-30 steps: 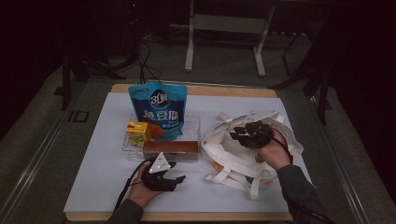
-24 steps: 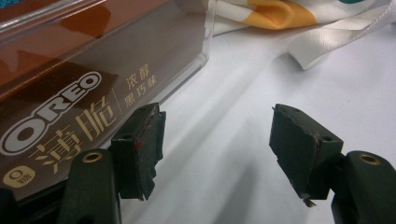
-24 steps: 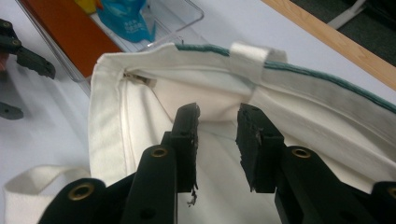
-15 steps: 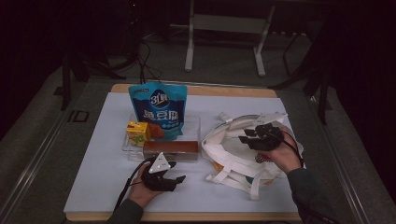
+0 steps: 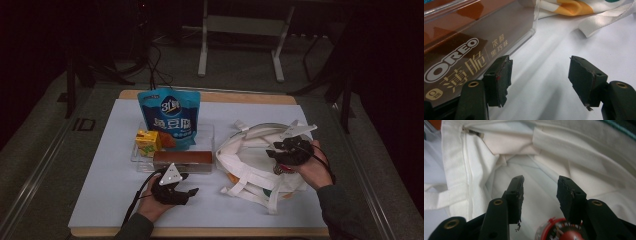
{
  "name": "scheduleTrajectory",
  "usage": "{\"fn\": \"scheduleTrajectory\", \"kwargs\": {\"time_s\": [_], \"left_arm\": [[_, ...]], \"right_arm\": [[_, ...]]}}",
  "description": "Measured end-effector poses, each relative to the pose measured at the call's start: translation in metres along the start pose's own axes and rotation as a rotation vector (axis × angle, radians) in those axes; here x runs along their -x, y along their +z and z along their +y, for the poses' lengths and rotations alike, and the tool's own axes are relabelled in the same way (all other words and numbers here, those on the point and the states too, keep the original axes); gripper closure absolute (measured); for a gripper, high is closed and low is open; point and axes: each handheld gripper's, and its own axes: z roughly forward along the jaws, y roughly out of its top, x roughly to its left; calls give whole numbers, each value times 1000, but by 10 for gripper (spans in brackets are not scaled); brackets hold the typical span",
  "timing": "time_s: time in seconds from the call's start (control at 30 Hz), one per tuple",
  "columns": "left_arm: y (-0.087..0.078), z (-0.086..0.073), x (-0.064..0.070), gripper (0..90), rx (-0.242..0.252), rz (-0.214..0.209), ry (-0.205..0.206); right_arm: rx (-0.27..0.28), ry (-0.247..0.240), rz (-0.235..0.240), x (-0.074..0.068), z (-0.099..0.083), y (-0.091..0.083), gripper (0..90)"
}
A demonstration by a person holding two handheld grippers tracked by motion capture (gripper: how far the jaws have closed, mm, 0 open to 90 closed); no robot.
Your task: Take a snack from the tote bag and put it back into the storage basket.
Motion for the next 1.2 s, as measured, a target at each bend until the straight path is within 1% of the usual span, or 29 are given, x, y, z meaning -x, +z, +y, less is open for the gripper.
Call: {"fn": "scheduleTrajectory", "kwargs": {"time_s": [0.13, 0.2, 0.37, 0.57, 0.73, 0.9, 1.1, 1.2], "left_arm": [[0, 0, 0, 348, 0, -1, 0], [0, 0, 0, 348, 0, 0, 1], [0, 0, 0, 348, -1, 0, 1], [0, 0, 0, 348, -1, -1, 0], [0, 0, 0, 347, -1, -1, 0], [0, 0, 0, 348, -1, -1, 1], [0, 0, 0, 348, -1, -1, 0], [0, 0, 0, 348, -1, -1, 1]], "right_arm": [[-11, -2, -13, 2, -4, -1, 501], [-18, 4, -12, 4, -6, -2, 464], [-33, 20, -34, 8, -11, -3, 396], [-63, 34, -37, 14, -18, -4, 344], [-93, 30, -46, 17, -24, -3, 310], [-100, 37, -50, 20, -28, -5, 296], [-119, 52, -45, 24, -33, -5, 279], [-126, 49, -49, 25, -35, -5, 278]]}}
